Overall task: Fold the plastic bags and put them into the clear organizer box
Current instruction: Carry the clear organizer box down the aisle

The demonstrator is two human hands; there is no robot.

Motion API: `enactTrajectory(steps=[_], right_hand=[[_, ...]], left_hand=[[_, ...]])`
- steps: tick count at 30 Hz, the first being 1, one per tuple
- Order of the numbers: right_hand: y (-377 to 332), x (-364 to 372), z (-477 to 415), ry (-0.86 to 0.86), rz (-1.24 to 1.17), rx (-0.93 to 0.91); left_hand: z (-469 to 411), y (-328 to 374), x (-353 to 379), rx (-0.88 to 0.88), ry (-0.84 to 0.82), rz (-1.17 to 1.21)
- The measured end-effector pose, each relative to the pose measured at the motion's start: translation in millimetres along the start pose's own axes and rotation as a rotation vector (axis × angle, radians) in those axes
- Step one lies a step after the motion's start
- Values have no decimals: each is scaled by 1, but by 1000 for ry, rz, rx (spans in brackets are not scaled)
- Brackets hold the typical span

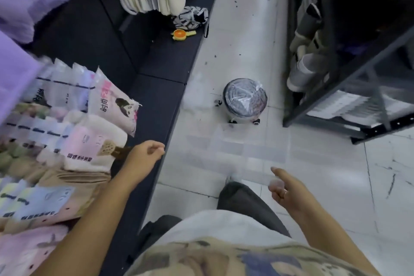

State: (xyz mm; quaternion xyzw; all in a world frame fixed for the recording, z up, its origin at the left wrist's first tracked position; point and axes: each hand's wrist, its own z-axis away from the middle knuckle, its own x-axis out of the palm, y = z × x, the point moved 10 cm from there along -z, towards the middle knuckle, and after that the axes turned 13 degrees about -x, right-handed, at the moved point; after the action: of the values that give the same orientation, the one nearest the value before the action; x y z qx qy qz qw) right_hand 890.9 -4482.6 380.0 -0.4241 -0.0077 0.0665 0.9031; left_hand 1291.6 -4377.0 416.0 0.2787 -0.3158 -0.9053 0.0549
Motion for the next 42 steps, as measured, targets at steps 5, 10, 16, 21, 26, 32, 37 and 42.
enactTrajectory(steps=[5,10,16,21,26,32,37,42], right_hand=[[-129,21,-126,-127,235,-24],[-221,90,-236,-273,399,-36],[-292,218,-340,-407,496,-57],[-347,311,-395,-539,551,-89],[-384,390,-432,-677,641,-144],[-375,484,-494,-753,748,-161],[-317,561,-569,-814,880,-66],[-247,642,-666,-986,1021,-107]], left_hand=[[-35,16,32,-238,29,201],[-71,12,33,-402,102,318],[-155,42,15,-525,226,446],[-228,105,-5,-507,249,505],[-289,153,-30,-445,308,549],[-346,152,-37,-509,378,607],[-418,133,-18,-589,446,546],[-547,121,27,-677,492,275]])
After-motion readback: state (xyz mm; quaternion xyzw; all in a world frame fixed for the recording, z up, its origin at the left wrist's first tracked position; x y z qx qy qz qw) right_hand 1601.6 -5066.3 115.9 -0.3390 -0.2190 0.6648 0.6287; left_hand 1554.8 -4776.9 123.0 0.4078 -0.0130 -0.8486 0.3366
